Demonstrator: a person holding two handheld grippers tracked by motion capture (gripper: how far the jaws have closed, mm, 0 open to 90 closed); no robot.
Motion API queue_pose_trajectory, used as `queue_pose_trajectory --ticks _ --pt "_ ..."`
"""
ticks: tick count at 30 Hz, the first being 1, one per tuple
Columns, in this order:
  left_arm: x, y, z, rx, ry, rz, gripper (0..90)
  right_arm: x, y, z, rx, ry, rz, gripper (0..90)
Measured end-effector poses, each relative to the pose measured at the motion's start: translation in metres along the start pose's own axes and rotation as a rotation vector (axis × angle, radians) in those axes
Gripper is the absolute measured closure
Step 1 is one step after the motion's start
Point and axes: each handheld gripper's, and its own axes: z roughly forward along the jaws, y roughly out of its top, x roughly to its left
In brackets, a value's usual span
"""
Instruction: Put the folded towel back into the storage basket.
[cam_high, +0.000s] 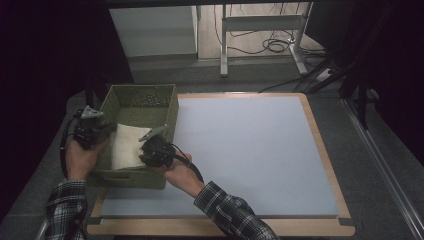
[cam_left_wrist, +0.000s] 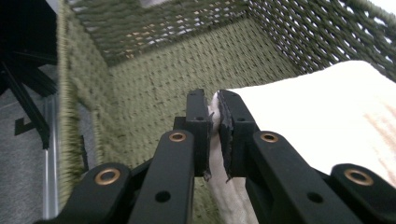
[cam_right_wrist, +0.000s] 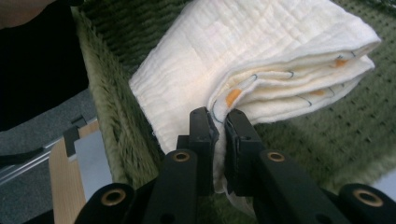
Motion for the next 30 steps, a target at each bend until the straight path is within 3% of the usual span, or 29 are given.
queue_pose_trajectory --ticks 10,13,21,26,30 --pt "-0.015 0.0 0.016 0.086 -0.009 0.059 81.6 0.003 -0.008 -0.001 0.032 -0.001 0.017 81.0" --pt "-0.016 0.0 0.021 0.114 -0.021 0.059 73.9 0.004 -0.007 0.001 0.036 0.014 0.017 74.6" --pt "-0.014 0.001 0.017 0.082 -0.022 0.023 60.8 -0.002 -0.002 -0.008 0.003 0.012 -0.007 66.1" --pt "-0.014 0.001 0.014 0.046 -0.053 -0.025 52.6 -0.006 -0.001 -0.017 -0.021 0.005 -0.037 59.6" --pt "-0.017 0.003 0.013 0.031 -0.065 -0.036 45.4 -0.007 -0.002 -0.025 -0.036 -0.001 -0.069 53.1"
